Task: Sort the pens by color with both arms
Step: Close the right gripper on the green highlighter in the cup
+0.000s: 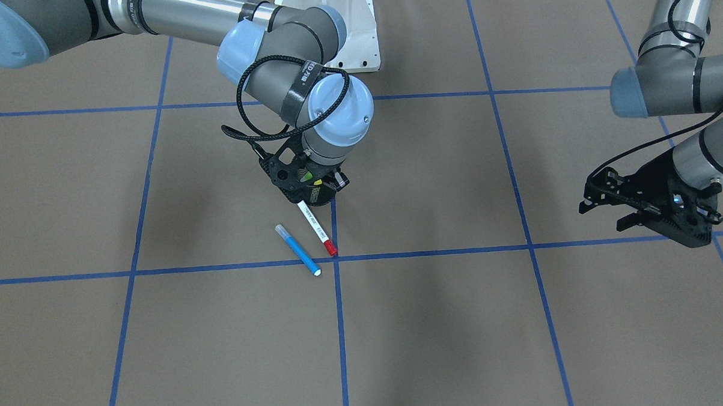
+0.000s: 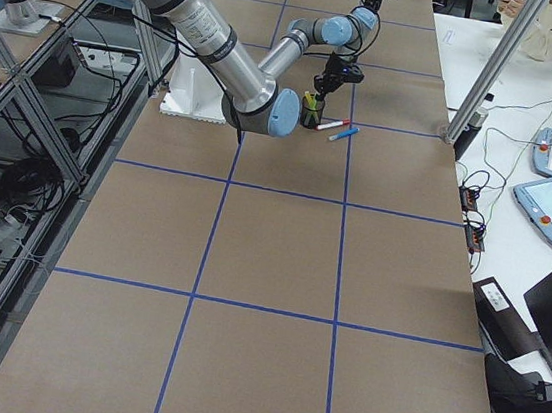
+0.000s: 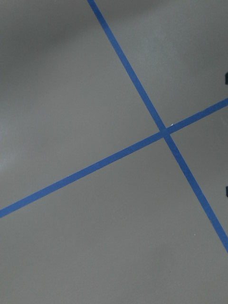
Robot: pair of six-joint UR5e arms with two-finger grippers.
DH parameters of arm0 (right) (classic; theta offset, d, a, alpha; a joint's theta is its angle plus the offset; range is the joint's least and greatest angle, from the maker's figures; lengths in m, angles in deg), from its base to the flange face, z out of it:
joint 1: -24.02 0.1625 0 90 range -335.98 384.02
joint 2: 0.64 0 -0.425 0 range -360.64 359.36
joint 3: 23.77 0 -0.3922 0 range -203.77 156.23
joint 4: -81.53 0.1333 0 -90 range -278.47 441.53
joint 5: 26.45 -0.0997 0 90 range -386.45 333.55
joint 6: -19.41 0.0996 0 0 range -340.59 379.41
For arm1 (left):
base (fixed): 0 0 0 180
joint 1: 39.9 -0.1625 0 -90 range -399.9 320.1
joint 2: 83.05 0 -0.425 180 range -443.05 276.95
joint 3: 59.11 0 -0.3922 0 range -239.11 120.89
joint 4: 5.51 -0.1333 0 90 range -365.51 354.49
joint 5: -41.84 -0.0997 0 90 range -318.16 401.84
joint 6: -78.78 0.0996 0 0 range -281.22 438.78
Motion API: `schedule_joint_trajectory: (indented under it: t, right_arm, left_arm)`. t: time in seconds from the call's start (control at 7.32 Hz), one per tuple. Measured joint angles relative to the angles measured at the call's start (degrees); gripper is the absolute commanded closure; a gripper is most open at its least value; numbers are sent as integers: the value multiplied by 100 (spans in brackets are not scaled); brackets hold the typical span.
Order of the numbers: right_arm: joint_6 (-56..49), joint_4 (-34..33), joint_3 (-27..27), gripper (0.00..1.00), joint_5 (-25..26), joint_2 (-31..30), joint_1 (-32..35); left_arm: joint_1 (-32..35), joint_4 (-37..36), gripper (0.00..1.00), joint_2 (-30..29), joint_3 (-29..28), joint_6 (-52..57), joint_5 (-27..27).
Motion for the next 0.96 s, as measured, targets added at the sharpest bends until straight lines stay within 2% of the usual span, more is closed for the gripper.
schedule_joint_trajectory:
  t: [0.14,0.27,0.96]
  right_arm:
    - [0,0,8,77,1,0,-1]
    - [0,0,17,67,3,0,-6]
    - [2,16,22,52,37,10,-48]
  left_arm:
    - [0,0,23,2,-3,0,-12]
    - [0,0,23,4,-6,0,-15]
    - [-3,0,22,6,-16,6,-18]
